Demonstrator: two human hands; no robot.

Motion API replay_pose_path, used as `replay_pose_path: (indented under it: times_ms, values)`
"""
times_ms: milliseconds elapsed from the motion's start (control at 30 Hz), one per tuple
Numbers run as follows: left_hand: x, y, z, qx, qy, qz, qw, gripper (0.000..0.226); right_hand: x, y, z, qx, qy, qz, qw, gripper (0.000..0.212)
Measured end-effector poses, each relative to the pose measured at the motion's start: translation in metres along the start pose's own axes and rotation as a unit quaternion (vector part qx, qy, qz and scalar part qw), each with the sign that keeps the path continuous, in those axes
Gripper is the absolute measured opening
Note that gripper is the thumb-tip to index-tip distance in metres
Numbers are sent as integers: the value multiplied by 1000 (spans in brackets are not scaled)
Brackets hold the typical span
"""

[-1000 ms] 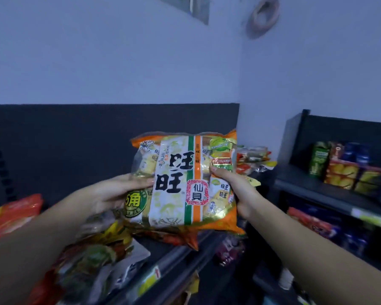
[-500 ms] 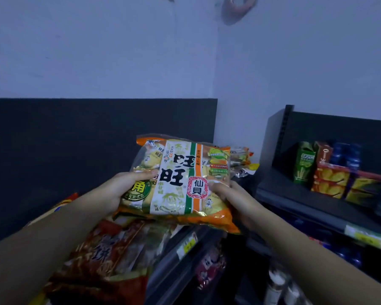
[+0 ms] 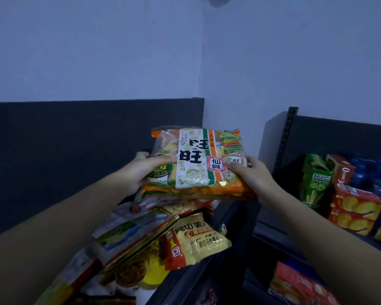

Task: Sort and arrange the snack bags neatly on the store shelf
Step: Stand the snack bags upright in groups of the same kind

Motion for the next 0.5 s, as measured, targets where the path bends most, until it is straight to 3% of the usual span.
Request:
replay_pose_path:
  times_ms: [133,300,500]
  values:
    - [-35,-45,15,-40,-12,-30,999,94,37,-59,7,22,36,35,999,40]
    - [-78,-113,33,-84,-46,-20,995,81,79,-145,16,22,71,34,997,40]
    - [-110,-194,34,-64,-43,18,997,85,100,-232,53,-16,93,10,996,45]
Point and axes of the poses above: each hand's wrist, its own y-axis away from the middle knuckle, its own x-axis out of the back of the hand, z = x × y, the point moved 5 cm from there along -y, towards the middle knuckle, and after that the axes turned 5 degrees about -z, right-handed, at the moved point
